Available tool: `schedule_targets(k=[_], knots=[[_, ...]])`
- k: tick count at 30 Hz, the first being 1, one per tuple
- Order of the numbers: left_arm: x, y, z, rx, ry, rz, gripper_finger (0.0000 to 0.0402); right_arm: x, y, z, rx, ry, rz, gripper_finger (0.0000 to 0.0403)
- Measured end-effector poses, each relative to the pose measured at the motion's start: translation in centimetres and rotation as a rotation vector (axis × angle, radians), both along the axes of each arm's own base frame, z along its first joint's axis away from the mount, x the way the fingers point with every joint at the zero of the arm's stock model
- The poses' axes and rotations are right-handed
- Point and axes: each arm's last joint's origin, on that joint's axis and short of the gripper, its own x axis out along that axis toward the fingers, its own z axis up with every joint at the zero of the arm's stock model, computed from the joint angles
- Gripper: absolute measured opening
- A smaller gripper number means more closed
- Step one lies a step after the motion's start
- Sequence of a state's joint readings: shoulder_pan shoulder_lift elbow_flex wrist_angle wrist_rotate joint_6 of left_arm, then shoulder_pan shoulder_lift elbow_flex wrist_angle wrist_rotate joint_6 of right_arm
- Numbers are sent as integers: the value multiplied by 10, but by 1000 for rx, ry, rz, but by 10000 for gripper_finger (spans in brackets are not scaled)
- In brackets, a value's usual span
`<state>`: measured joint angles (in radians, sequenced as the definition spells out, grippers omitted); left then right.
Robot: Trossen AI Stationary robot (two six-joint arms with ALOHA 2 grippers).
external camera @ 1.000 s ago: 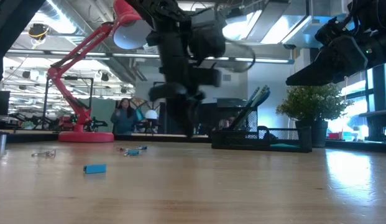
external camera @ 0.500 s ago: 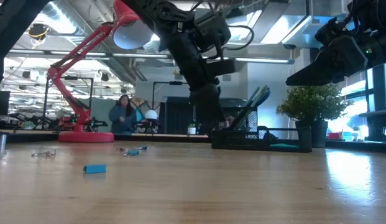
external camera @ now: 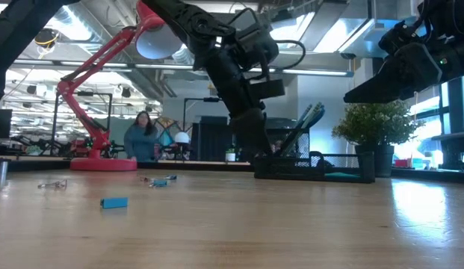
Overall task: Pick and place office supplies into organizer
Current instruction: Put the yellow binder clip into the black desk organizer, then put the blue binder clip into the black desk organizer
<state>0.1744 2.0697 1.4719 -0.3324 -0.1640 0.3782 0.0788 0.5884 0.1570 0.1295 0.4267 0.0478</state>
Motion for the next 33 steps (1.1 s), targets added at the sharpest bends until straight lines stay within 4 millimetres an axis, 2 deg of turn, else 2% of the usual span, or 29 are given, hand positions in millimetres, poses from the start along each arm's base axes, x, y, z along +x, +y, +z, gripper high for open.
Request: schedule_targets(k=[13,18,23,25,29,33], knots=[[-2,2,0,87,43,11,116,0,0,0,3,-1,-1,162],[-16,-6,13,49,124,28,122,0,0,0,1,0,0,162],[-39,-18,29,-32,244,105,121,0,0,0,-3,2,1,162],[-48,-22,31,-81,294,169,122,0,0,0,-4,2,1,162],[-60,-25,31,-220,341,408,125,0,0,0,-6,3,2,162],[-67,-26,30,-282,355,591,125,0,0,0,-30,12,9,162]])
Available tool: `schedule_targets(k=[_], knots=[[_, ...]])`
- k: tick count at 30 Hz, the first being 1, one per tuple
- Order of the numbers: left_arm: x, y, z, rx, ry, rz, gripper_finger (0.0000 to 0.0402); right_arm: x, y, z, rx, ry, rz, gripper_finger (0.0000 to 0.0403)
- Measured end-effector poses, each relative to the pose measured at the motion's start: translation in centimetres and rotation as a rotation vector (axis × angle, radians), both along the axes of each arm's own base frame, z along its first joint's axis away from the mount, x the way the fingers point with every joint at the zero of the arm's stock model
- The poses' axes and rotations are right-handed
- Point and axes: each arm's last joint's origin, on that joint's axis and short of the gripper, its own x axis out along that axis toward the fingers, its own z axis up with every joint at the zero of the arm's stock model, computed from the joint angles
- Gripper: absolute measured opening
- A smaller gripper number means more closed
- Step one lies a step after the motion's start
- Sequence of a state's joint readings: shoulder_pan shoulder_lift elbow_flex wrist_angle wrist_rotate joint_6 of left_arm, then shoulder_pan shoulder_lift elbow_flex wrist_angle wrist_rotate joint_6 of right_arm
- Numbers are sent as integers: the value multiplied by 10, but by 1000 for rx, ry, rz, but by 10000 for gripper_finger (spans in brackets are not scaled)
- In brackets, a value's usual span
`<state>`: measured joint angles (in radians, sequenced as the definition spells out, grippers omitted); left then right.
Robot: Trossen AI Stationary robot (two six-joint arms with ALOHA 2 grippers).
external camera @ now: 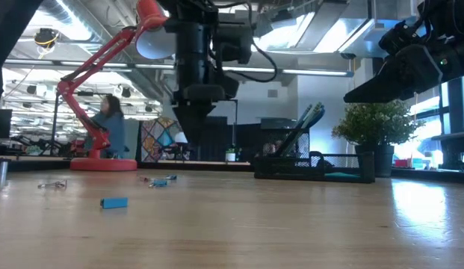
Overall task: Pick and place office supplies into organizer
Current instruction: Put the blue binder clip into the black desk organizer
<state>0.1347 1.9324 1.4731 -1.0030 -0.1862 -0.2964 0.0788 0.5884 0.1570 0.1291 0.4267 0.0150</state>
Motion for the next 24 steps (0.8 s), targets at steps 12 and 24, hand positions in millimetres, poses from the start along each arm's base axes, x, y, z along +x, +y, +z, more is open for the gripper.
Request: schedule_targets(k=[12,24], knots=[[-10,-6,-19,-44,14,304,125,0,0,0,1,0,0,162],[-17,-9,-35,-132,26,352,125,0,0,0,-17,7,6,162]])
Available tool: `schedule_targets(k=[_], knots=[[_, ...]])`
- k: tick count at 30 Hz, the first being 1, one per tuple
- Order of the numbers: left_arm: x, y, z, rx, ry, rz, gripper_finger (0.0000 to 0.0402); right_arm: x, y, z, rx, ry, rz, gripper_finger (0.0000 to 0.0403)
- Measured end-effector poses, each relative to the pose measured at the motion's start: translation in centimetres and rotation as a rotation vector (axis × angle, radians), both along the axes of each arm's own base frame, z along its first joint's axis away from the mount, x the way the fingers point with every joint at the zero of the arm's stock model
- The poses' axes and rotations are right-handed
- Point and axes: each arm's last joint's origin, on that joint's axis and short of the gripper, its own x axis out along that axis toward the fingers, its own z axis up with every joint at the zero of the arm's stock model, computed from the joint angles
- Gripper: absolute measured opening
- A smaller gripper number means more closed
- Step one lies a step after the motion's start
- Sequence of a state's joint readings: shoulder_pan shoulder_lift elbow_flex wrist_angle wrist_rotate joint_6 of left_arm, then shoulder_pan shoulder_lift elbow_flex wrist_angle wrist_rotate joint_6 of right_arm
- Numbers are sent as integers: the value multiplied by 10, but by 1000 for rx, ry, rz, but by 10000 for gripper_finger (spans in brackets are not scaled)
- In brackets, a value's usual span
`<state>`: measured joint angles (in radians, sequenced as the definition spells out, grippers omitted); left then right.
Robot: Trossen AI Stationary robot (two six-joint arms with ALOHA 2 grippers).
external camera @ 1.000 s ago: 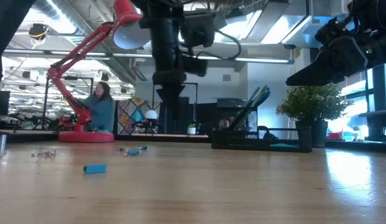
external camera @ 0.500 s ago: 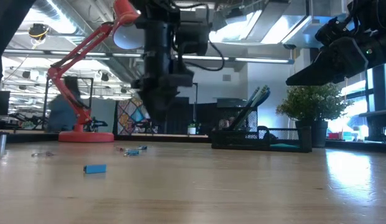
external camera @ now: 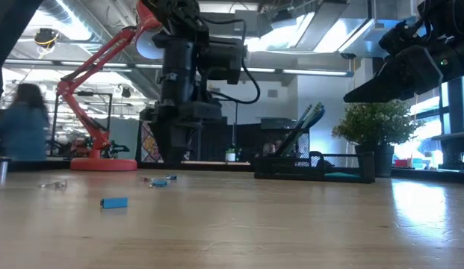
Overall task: Pick and place office supplies into organizer
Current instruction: Put the blue binder clip into the black desk organizer
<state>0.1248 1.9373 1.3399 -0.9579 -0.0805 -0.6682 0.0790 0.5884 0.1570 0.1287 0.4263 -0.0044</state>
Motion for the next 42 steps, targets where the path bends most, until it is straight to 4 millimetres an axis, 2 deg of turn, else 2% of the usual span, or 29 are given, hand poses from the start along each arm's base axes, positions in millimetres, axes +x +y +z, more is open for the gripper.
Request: schedule_targets(k=[11,34,42], knots=[[3,-9,0,-9,-22,2,125,0,0,0,-3,1,1,162],[3,-8,0,21,-25,45,125,0,0,0,-1,0,0,162],[7,-8,-24,-18,41,33,125,0,0,0,-1,0,1,162]])
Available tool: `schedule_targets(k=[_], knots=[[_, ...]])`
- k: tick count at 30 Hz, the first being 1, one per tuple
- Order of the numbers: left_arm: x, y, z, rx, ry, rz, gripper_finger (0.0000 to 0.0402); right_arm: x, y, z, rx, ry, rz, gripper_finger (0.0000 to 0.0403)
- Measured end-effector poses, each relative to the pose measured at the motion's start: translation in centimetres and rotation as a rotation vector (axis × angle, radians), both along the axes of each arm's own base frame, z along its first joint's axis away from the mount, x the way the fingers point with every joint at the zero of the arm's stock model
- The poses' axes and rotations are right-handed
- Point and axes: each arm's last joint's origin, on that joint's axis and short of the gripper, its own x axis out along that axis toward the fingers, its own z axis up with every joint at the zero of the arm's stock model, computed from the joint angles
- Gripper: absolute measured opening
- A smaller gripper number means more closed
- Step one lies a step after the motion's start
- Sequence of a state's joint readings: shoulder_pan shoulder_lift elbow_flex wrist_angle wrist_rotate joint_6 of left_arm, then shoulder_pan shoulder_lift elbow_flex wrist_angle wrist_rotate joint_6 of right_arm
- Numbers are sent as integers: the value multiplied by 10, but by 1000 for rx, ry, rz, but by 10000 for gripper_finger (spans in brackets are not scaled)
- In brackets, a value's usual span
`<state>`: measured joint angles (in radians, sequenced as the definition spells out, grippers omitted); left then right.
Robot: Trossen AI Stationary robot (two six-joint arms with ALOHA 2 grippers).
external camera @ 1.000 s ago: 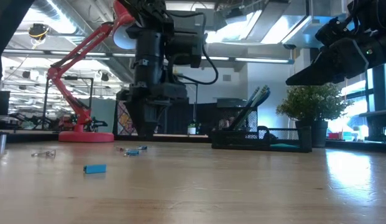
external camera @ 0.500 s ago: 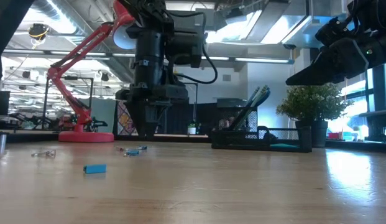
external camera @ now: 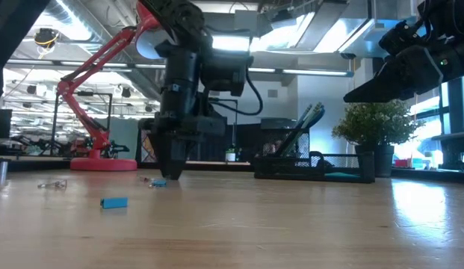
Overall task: Pick and place office supplies into organizer
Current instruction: Put the blue binder clip into the black desk organizer
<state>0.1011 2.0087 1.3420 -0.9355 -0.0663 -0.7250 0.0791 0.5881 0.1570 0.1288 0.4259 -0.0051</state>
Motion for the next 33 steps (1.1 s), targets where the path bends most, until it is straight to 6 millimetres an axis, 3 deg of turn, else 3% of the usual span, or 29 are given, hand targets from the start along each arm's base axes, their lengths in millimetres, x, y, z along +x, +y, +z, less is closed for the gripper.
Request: schedule_targets(k=[18,33], knots=[[2,7,-7,-18,0,-49,123,0,0,0,-2,1,1,162],[3,7,-7,23,4,-179,57,0,0,0,-3,1,1,162]])
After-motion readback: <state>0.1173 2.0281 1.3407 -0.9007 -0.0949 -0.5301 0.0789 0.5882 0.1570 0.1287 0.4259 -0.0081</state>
